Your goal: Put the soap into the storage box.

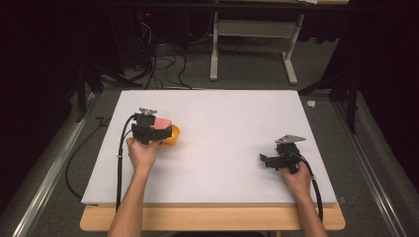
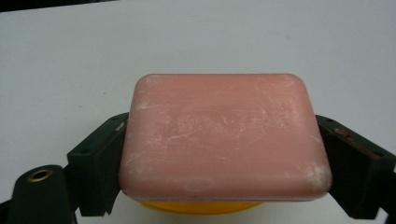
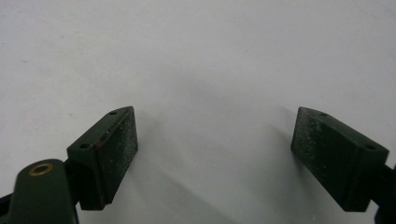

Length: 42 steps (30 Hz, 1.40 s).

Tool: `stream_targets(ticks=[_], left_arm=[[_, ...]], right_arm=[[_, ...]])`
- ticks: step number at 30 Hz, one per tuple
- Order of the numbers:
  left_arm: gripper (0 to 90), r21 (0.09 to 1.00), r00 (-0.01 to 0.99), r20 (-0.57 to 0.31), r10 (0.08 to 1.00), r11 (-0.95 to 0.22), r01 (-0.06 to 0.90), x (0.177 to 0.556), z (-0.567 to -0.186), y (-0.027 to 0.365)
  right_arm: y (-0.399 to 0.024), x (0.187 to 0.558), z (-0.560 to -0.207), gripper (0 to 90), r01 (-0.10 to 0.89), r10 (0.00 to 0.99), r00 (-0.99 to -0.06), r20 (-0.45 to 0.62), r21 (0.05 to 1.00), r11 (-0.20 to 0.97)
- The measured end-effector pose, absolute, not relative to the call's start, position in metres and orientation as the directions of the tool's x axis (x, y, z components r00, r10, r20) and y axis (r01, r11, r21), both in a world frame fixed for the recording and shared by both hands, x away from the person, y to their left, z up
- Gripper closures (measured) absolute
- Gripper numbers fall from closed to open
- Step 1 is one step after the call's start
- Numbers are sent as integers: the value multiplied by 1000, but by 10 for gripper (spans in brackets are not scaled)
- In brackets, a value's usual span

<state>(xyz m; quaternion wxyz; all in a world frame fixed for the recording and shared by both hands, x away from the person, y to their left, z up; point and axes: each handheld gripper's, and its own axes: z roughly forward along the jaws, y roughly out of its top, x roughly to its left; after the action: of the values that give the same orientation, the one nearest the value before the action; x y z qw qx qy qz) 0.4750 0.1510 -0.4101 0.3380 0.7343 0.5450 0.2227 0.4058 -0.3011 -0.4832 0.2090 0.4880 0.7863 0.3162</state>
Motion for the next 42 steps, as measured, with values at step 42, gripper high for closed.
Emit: stream_targets(ticks=[42], left_arm=[[137,684,302,-25,953,-204,701,491,-433,140]], right_arm=[[-301,406,-483,152,636,900,-436,-19,701,323]])
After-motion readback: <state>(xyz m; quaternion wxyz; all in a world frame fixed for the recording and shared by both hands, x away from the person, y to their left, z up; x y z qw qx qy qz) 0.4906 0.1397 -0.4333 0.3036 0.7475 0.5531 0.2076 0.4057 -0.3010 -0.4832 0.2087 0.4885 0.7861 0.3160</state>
